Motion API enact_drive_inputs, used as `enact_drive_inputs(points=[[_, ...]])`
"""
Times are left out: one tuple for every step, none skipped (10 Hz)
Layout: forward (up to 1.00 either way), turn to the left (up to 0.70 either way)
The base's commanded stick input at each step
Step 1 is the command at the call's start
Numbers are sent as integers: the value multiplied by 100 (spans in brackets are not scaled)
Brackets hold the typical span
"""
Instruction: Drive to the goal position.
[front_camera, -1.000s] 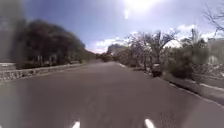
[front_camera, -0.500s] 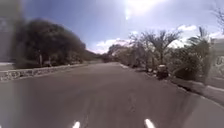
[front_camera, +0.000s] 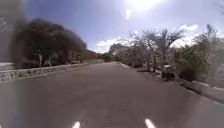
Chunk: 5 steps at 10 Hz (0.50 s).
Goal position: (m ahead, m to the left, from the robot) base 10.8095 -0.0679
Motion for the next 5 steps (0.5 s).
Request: enact_drive_inputs(points=[[50,0],[50,0],[50,0],[50,0],[50,0]])
